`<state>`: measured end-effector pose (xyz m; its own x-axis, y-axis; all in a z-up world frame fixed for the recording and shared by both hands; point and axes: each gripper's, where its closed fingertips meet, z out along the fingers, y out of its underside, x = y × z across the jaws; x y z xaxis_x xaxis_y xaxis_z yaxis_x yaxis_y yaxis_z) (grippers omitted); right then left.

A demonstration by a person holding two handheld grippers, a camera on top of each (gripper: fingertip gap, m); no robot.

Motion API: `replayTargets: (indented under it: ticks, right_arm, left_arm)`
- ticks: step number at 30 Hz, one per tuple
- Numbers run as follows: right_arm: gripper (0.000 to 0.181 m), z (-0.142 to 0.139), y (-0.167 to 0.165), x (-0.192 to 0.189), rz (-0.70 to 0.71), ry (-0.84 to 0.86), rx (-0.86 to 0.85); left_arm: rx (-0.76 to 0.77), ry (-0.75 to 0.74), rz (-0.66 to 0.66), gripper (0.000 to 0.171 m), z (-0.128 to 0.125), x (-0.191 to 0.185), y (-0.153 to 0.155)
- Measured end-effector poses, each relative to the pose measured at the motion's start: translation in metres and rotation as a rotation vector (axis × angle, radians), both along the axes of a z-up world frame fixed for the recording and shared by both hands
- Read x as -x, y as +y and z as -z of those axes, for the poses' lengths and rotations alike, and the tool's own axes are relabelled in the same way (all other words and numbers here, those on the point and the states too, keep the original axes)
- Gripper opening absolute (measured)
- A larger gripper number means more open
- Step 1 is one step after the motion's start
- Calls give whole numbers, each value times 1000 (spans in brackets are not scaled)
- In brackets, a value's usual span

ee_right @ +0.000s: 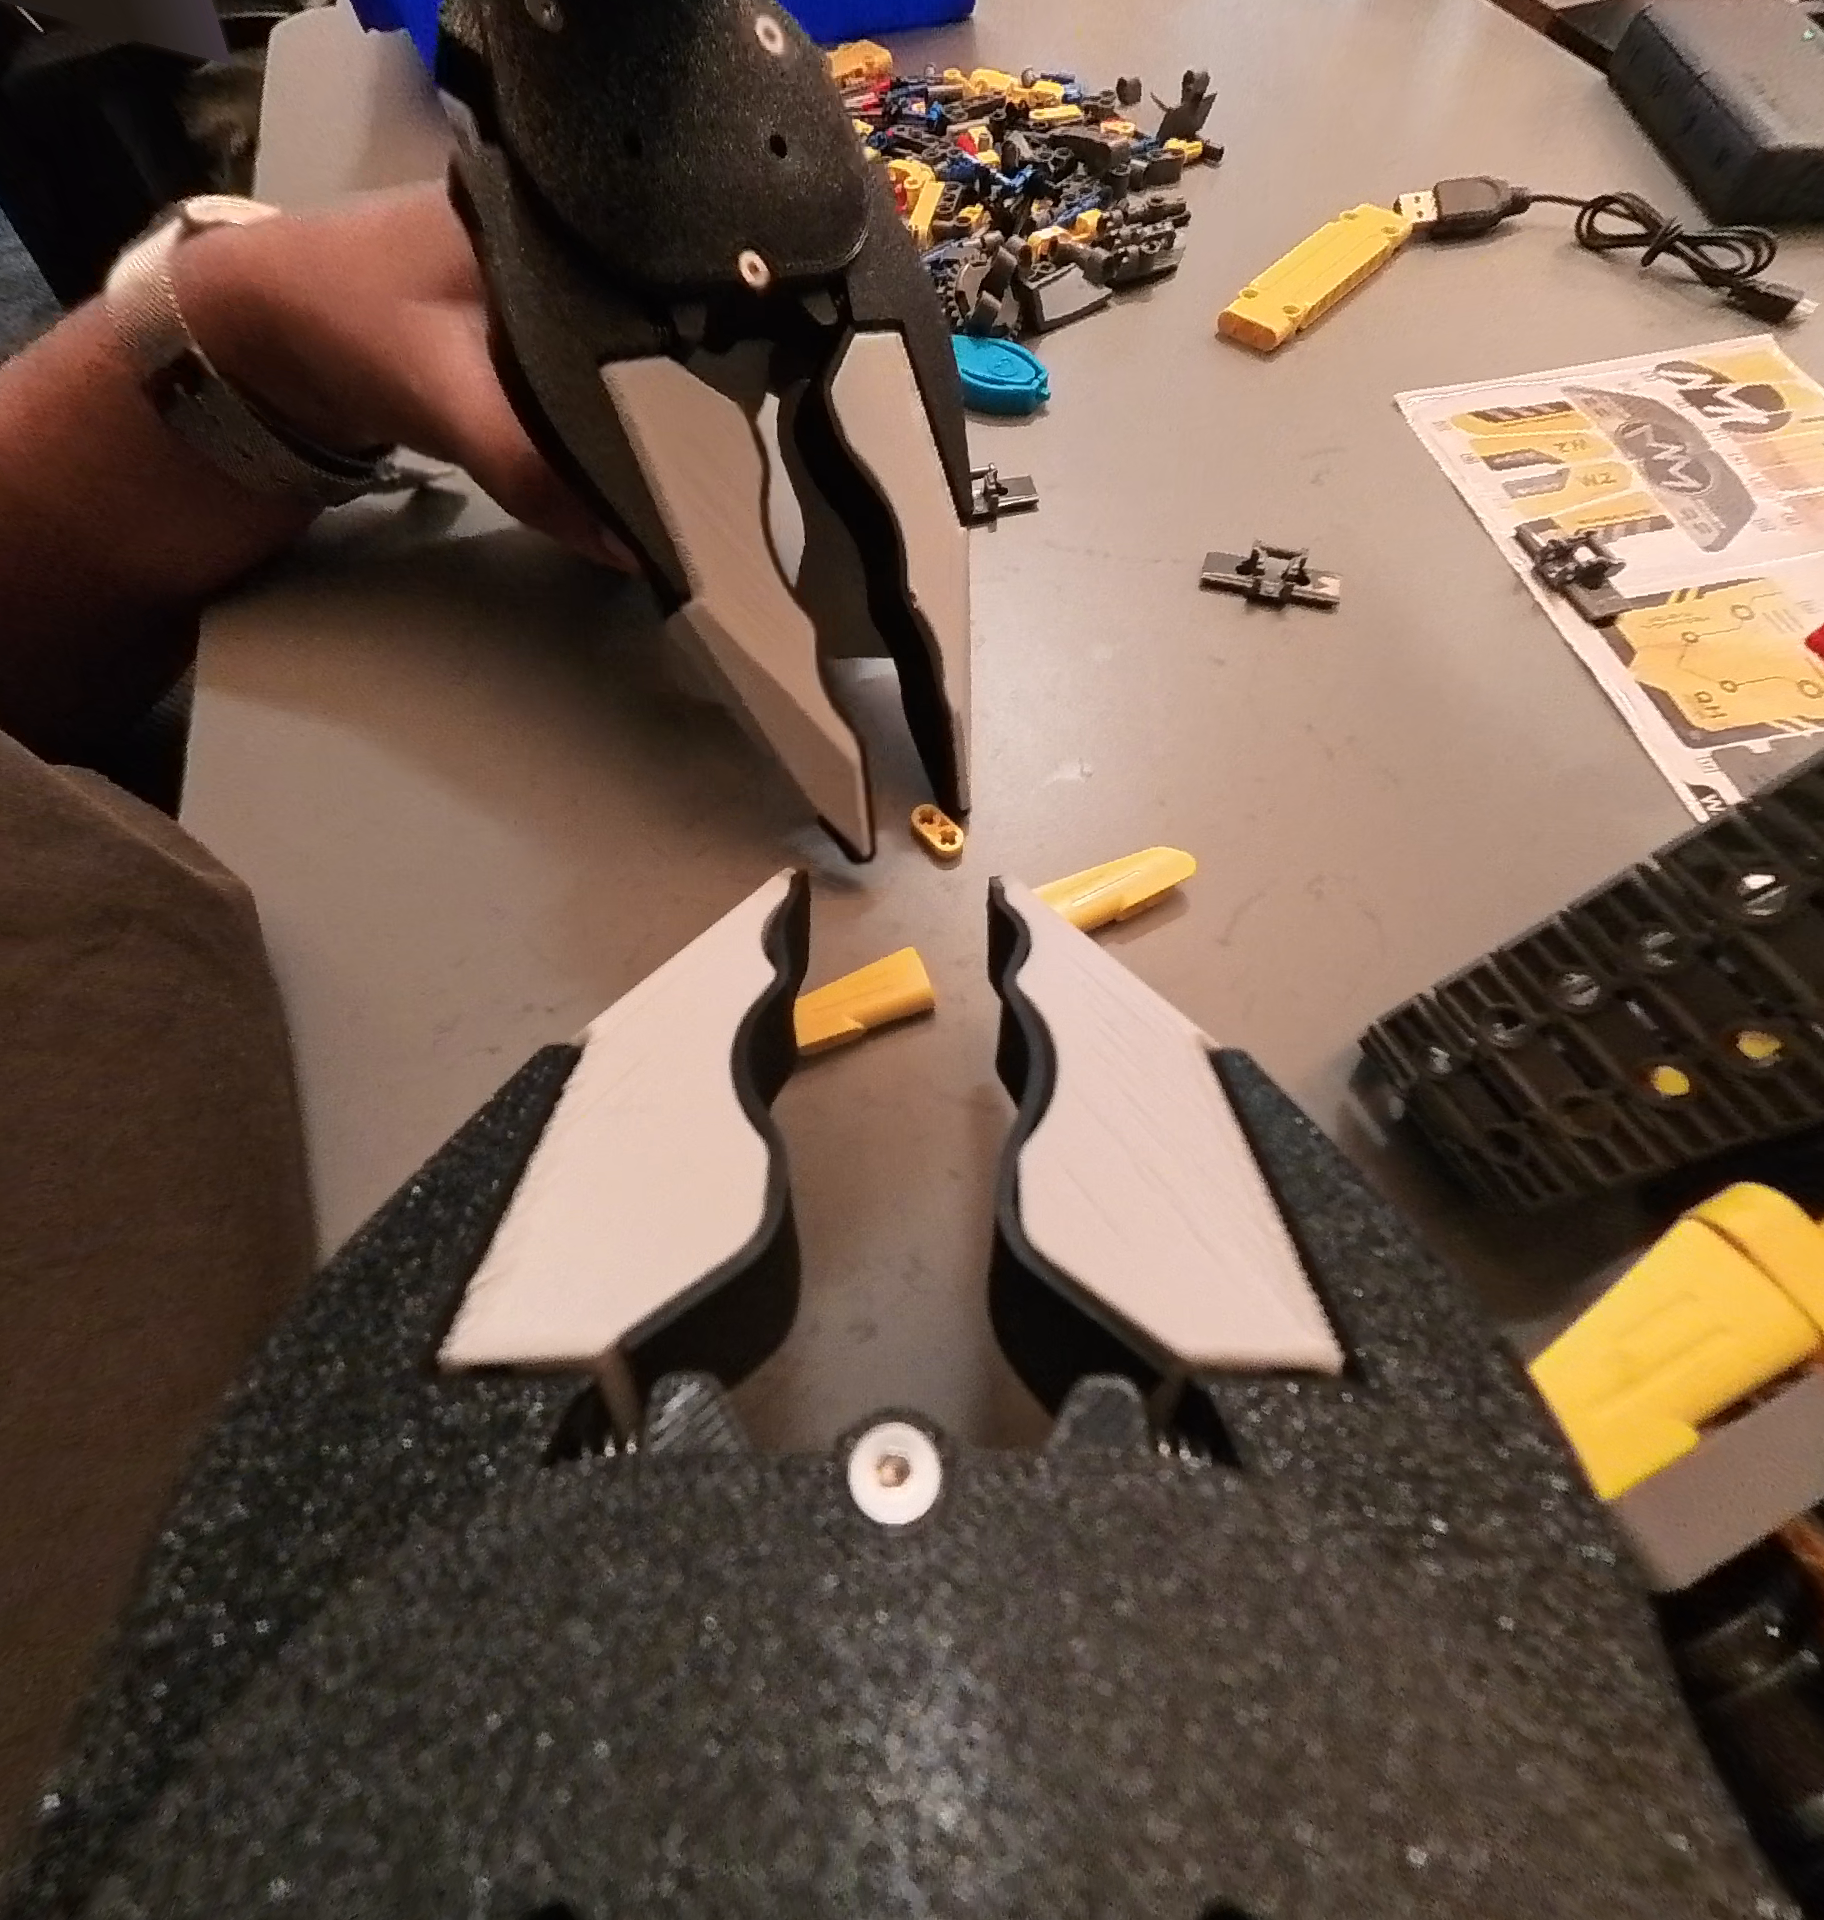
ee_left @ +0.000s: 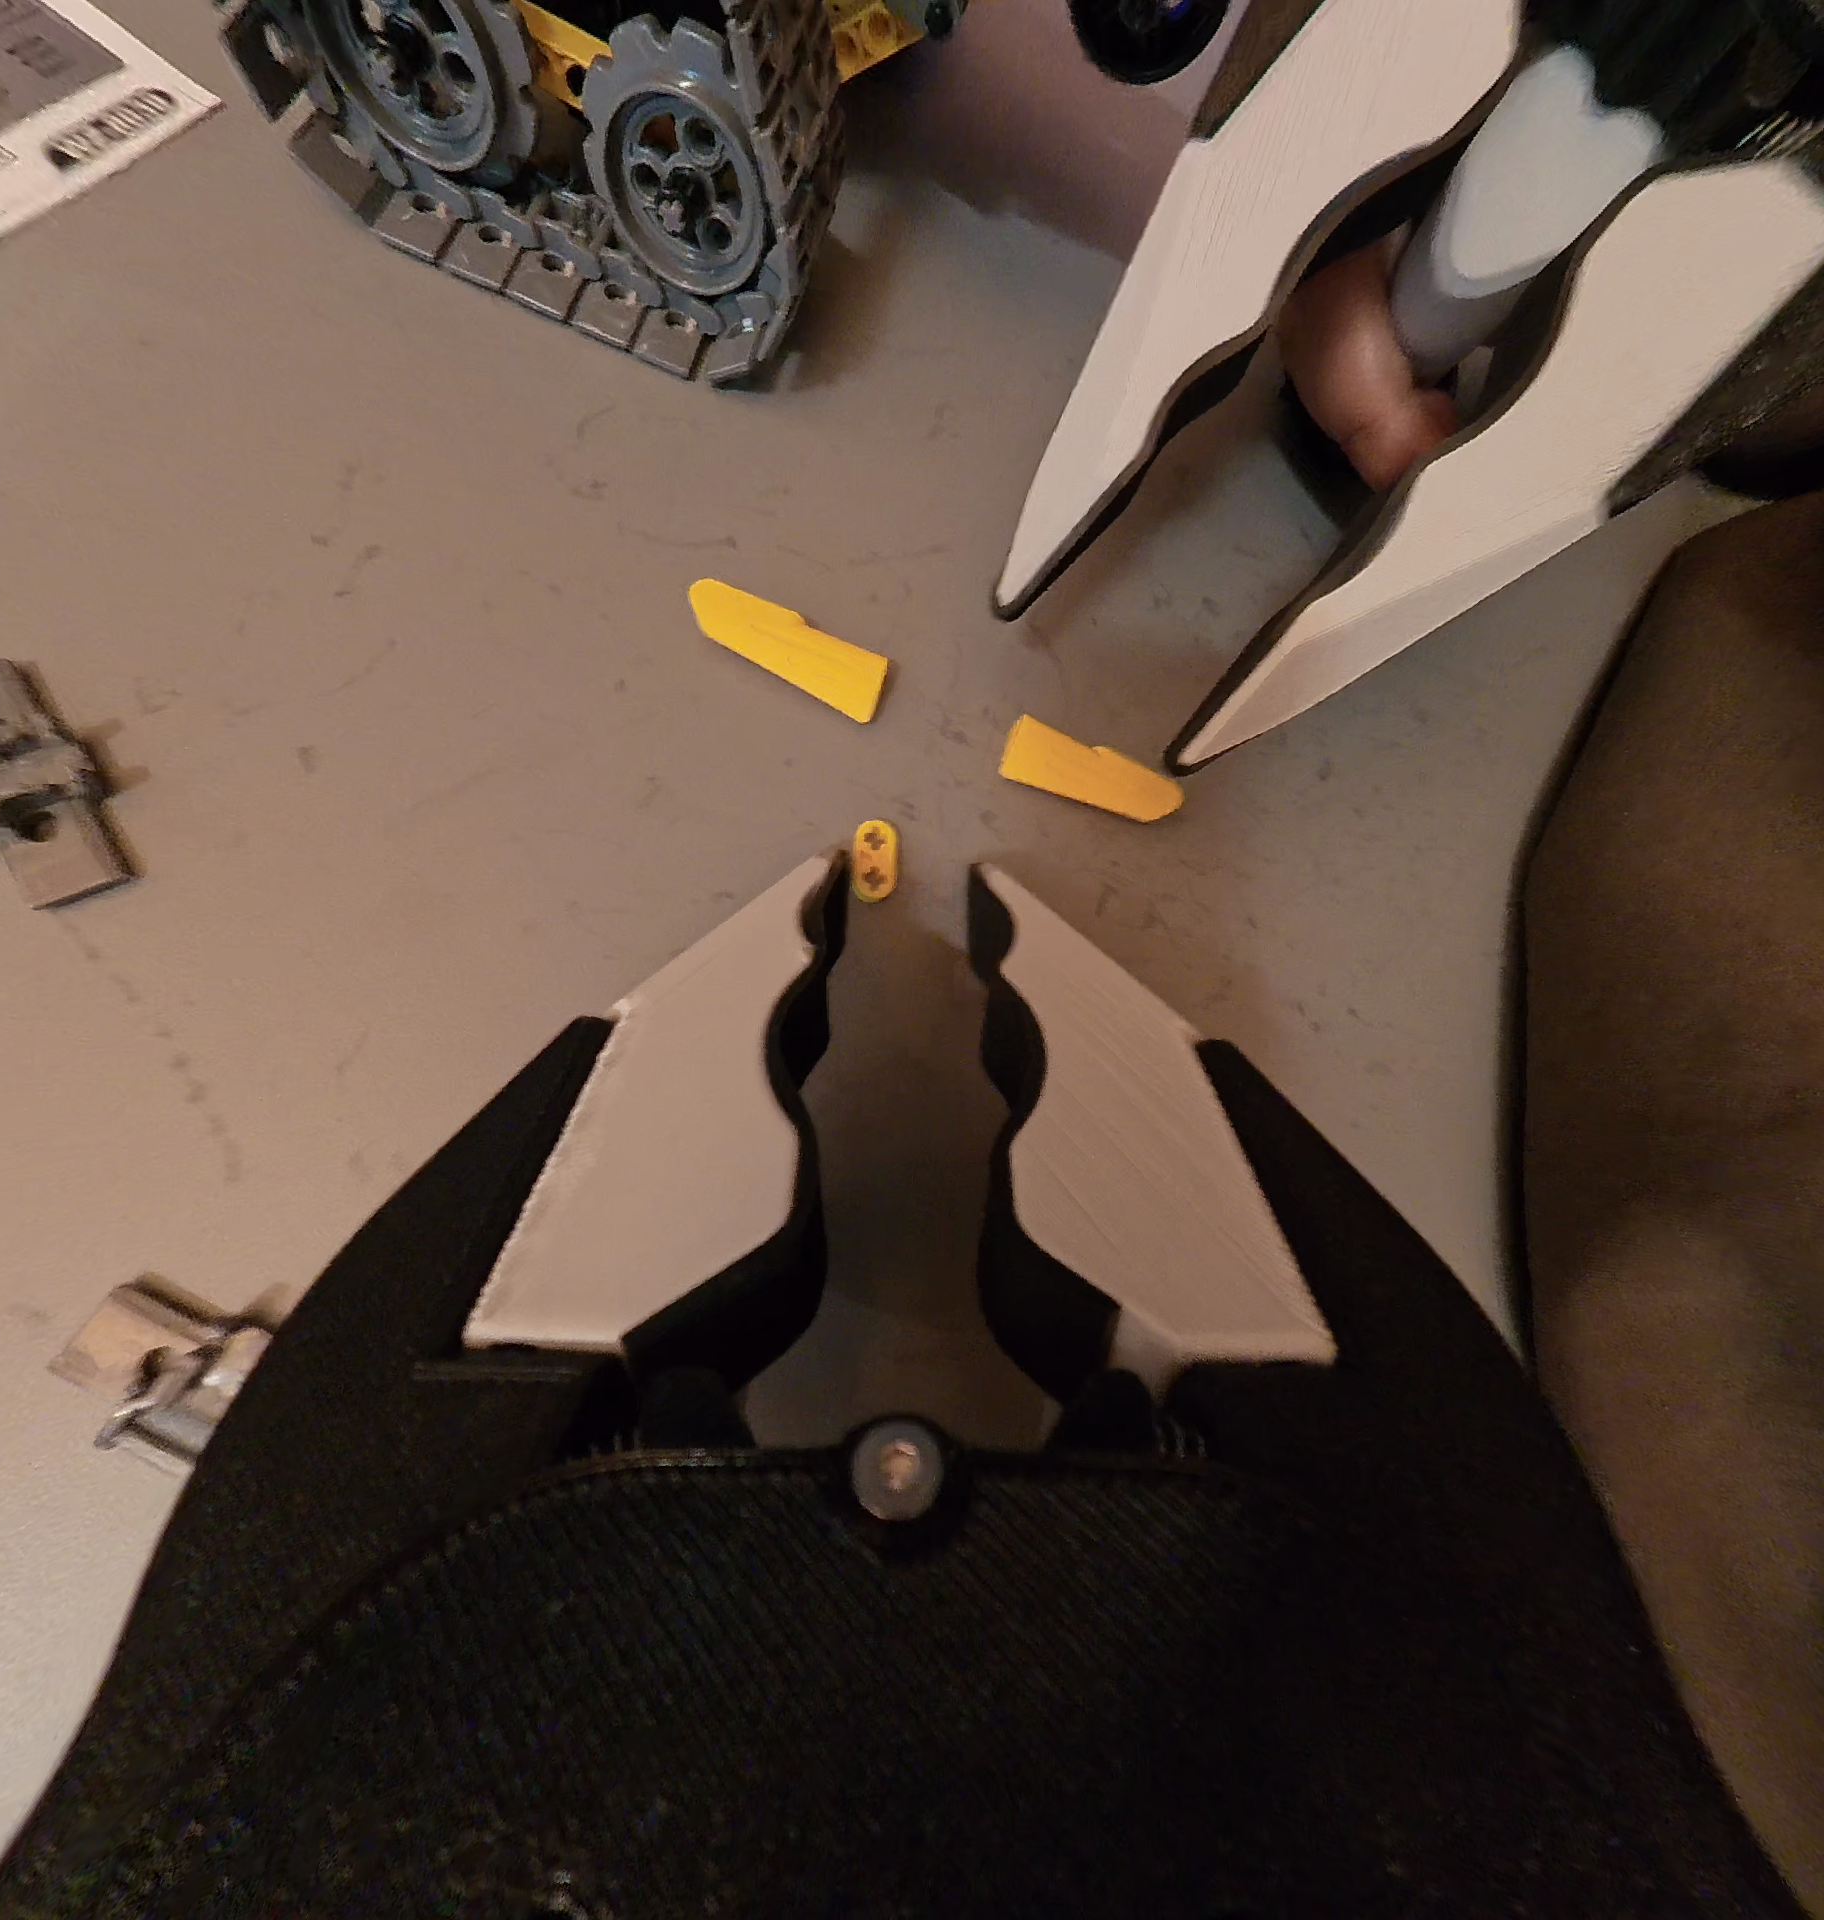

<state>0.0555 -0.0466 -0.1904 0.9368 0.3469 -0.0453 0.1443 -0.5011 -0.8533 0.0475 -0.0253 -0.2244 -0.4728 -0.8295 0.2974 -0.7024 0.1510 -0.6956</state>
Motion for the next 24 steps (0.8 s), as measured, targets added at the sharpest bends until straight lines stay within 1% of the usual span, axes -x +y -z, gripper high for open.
replayTargets:
  ticks: [2,3,5,8,10,13,14,16,19,24]
  right_arm:
    - [33,-1,0,1,-2,3,-3]
    - [33,-1,0,1,-3,4,-3]
    - [33,-3,-1,2,-6,6,-7]
    - [34,-7,-1,2,-7,6,-19]
    - [34,-9,-1,2,-6,9,-27]
    - [34,-11,-2,3,-7,15,-31]
    - [34,-10,-1,3,-8,15,-30]
    - [34,-10,-1,4,-10,13,-28]
    - [34,-8,-1,5,-14,9,-25]
    - [34,-7,-1,2,-7,11,-22]
  left_arm:
    - [33,3,-18,37,-3,-1,1]
    - [21,-12,-41,41,-6,-3,6]
    - [-16,-53,-100,41,-16,-4,23]
    - [-31,-141,-249,41,-47,2,65]
    - [-89,-169,-433,40,-60,15,116]
    - [-292,-128,-806,33,-57,58,216]
    - [-348,-95,-897,29,-52,75,241]
    - [-387,-42,-1000,20,-43,100,272]
    - [-380,-22,-1063,10,-31,114,291]
    - [-367,-6,-1040,8,-18,108,291]
